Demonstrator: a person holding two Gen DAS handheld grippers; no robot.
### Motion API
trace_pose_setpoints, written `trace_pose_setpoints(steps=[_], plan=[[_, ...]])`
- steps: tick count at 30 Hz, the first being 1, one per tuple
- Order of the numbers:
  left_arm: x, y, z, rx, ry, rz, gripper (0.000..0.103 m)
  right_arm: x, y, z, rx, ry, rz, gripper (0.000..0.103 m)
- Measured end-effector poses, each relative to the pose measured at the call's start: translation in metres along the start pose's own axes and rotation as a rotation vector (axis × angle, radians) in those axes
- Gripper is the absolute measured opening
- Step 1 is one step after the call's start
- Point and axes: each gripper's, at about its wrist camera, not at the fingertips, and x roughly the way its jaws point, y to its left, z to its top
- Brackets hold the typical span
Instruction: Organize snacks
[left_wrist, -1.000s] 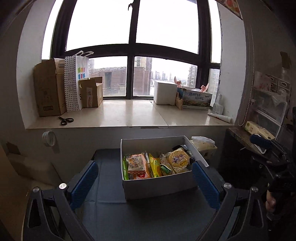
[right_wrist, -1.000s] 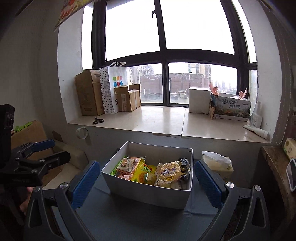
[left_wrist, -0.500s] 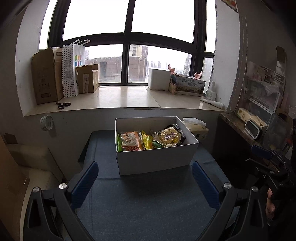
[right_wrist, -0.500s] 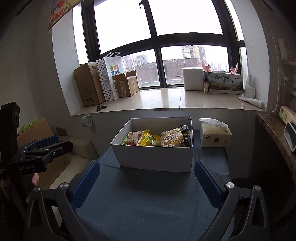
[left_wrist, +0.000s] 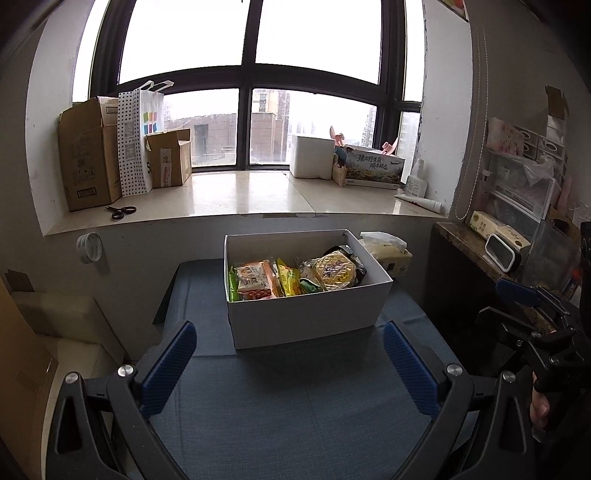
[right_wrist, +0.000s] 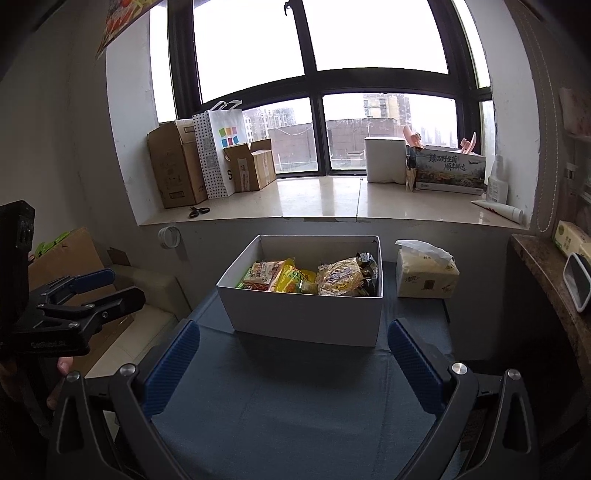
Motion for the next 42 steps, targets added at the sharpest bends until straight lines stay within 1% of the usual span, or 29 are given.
trace_pose_setpoints(steps=[30, 42], plan=[[0.0016, -0.001, 0.0005, 0.011, 0.004, -0.023, 0.103, -0.0008, 0.0014, -0.0005, -0.002, -0.006, -0.01, 0.103], [0.0034, -0.002, -0.0004, 0.012, 0.008, -0.028, 0.103, 0.0009, -0.0001, 0.0009, -0.004, -0.005, -0.001, 0.103]])
